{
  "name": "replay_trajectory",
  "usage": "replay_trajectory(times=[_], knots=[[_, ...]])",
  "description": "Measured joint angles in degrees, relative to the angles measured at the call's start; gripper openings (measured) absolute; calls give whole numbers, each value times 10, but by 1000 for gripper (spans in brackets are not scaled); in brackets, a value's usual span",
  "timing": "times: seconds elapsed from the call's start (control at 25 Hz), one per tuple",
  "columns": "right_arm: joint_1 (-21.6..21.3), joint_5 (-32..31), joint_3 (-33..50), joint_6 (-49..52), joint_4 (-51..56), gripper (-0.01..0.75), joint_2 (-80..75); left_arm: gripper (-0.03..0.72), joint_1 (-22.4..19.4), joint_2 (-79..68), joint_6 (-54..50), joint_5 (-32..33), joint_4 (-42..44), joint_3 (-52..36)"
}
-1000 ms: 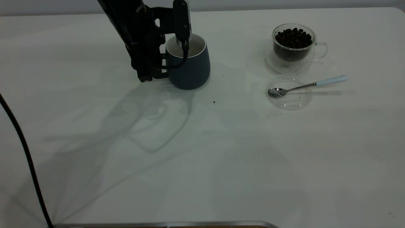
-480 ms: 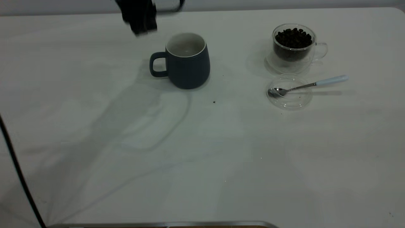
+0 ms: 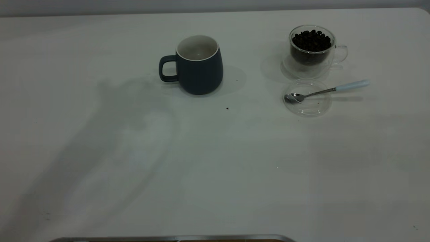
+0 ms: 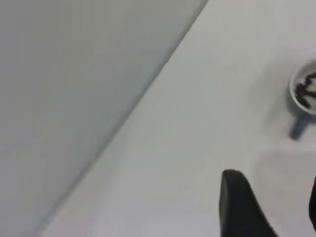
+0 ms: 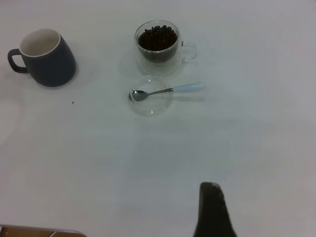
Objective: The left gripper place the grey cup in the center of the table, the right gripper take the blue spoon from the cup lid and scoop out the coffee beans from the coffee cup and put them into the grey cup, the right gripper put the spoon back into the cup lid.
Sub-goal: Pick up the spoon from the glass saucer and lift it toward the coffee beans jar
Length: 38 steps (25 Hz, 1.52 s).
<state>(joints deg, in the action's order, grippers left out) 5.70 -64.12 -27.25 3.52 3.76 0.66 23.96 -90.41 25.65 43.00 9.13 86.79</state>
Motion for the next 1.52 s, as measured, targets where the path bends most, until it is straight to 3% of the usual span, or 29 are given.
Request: replay_trajectory(times=[0.24, 0.44, 1.0, 1.16, 1.52], knots=[[0, 0, 0, 0, 0, 555, 0, 408, -32, 119, -130, 238, 17, -10], [0, 0, 0, 0, 0, 555, 0, 408, -34, 197, -200, 238, 1, -96], [0, 0, 0, 1, 0, 555, 0, 408, -34, 521, -284, 213, -44, -529], [0, 0, 0, 1, 0, 555, 0, 408, -34, 617, -306, 201, -57, -582], [0, 0, 0, 1, 0, 555, 0, 408, -34, 823, -312, 216, -57, -585]])
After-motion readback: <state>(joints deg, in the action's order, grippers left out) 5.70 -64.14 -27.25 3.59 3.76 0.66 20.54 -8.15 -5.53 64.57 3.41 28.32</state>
